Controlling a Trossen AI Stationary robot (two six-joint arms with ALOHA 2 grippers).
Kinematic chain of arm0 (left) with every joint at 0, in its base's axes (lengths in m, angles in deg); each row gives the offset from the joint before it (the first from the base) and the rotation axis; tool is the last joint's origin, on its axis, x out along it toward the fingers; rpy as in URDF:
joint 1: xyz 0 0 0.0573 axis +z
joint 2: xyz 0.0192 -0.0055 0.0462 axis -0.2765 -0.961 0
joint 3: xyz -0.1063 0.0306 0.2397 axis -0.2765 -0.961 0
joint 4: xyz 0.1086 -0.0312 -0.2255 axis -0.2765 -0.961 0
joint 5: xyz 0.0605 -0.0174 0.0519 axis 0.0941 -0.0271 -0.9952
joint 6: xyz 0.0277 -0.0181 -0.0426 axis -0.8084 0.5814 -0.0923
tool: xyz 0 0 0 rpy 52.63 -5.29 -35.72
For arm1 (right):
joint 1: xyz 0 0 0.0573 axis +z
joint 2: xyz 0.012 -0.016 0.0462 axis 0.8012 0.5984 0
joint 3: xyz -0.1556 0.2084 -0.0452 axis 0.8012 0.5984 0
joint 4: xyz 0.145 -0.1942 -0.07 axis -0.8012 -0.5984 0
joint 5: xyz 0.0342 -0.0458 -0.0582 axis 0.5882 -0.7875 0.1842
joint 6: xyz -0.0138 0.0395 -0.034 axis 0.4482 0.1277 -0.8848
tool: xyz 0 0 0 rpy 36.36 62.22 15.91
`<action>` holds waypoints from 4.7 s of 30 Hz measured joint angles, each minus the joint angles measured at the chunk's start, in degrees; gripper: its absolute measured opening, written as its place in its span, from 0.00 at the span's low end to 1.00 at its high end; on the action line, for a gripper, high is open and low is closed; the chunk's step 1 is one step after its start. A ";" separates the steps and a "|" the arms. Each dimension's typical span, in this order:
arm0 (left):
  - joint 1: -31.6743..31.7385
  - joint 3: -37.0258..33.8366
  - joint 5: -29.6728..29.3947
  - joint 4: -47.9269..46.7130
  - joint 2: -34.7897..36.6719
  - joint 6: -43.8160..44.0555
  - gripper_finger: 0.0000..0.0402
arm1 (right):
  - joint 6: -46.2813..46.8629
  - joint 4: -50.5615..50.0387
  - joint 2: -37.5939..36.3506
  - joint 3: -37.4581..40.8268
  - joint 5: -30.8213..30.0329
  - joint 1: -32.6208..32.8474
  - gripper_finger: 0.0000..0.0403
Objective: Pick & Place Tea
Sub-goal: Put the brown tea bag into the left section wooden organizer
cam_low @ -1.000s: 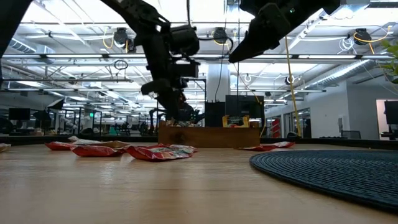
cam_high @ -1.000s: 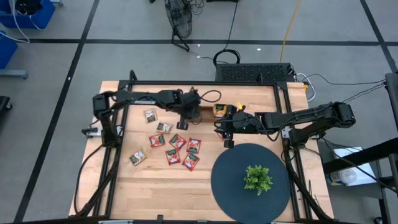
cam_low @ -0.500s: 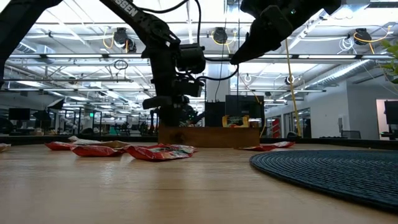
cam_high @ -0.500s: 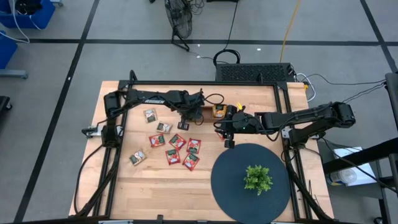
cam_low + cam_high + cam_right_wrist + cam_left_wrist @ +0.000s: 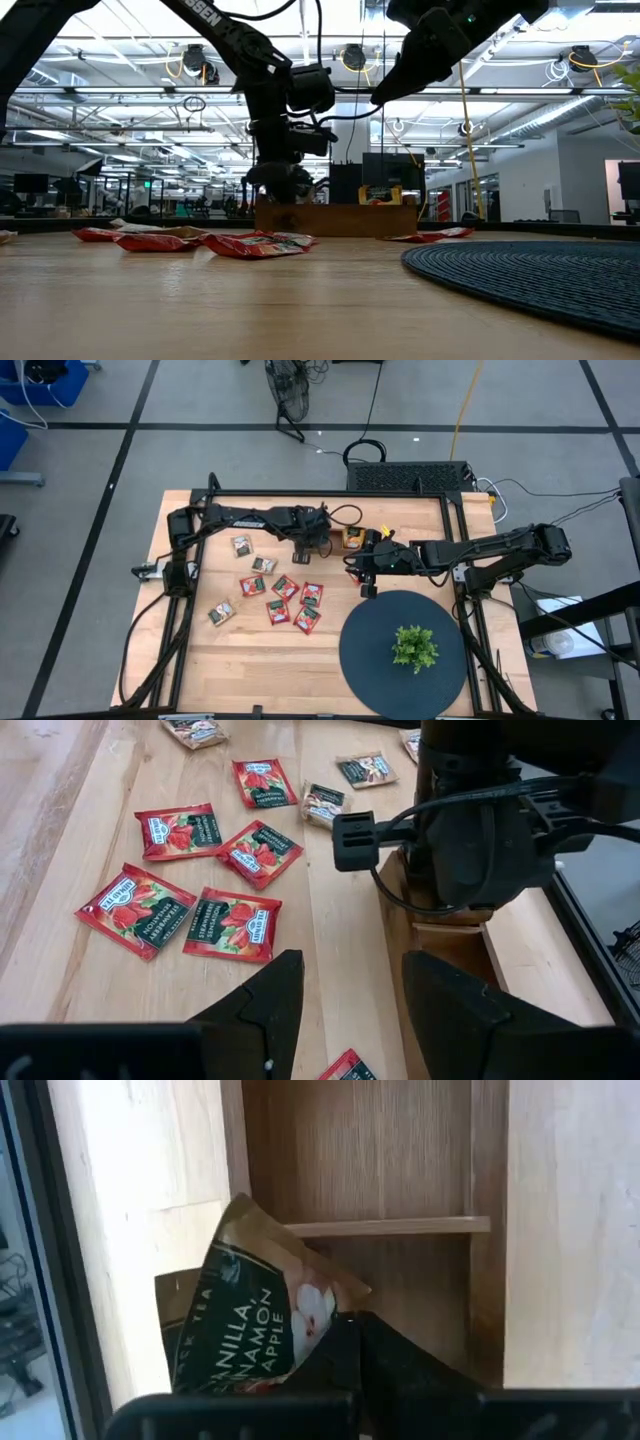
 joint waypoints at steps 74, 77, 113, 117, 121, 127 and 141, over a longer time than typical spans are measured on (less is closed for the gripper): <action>39.29 -25.47 -3.24 -10.27 21.87 47.80 0.59 | 1.95 0.98 0.00 8.76 -2.82 0.46 0.39; 39.31 -21.65 -4.14 -11.48 18.22 48.53 0.54 | 1.76 1.01 0.00 8.79 -2.82 0.48 0.39; 24.26 -8.72 13.52 -32.82 -1.45 36.79 0.02 | 0.33 2.67 0.00 8.79 -2.80 0.48 0.39; 18.94 -8.78 14.53 -29.56 0.35 33.99 0.04 | 0.29 3.17 0.00 8.79 -2.80 0.48 0.39; 13.66 -8.85 15.24 -27.06 4.54 31.58 0.01 | 0.37 3.43 0.00 8.79 -2.80 0.48 0.39; 7.17 -8.88 6.33 -27.97 14.37 34.98 0.04 | 0.33 3.57 0.00 8.79 -2.80 0.48 0.39; -5.51 -17.95 2.35 -17.51 18.43 53.89 0.36 | -1.12 3.56 0.00 8.79 -2.78 0.48 0.39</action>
